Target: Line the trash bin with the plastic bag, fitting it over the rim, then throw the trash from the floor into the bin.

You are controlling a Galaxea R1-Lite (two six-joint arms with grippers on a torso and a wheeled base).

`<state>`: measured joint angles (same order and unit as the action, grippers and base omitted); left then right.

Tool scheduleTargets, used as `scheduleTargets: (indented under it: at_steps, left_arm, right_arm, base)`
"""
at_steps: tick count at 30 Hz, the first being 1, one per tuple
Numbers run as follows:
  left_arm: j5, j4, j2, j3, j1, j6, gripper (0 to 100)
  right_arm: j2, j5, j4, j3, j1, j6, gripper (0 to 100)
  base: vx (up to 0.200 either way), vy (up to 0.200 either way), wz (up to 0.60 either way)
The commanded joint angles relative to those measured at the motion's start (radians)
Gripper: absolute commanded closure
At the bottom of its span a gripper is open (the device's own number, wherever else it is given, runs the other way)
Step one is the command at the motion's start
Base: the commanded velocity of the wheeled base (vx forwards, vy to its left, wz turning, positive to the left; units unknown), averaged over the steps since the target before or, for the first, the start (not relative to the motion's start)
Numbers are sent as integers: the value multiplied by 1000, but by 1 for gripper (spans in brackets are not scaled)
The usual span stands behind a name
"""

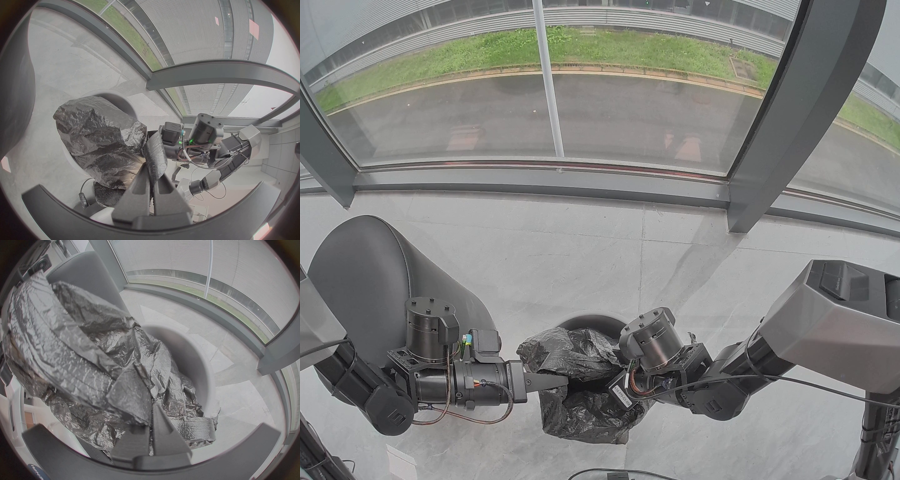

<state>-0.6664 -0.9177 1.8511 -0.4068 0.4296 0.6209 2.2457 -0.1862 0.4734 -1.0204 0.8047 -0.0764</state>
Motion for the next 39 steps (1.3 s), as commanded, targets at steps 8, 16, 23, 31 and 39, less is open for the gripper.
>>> scheduleTargets:
  at_steps: [8,16,23,31,39]
  left_arm:
    - [180,-66,17,17,5,-104,100]
    - [310,-81,54,22,1,-296,100]
    - [357,-84,89,51,0,-397,100]
    - [376,-116,106,37,-6,-401,100]
    - [378,-122,119,2,-8,-400,100]
  right_arm:
    - [-74,-13,1,-13,-1,-3,100]
    - [-84,-39,2,-38,-16,-8,100]
    - [-86,-49,4,-76,-73,-34,100]
    - [-80,-45,4,-116,-87,-37,100]
    - [-44,-35,22,-147,-90,-49,100]
  base:
    - [0,0,0]
    - [0,0,0]
    - [0,0,0]
    - [0,0,0]
    - [0,0,0]
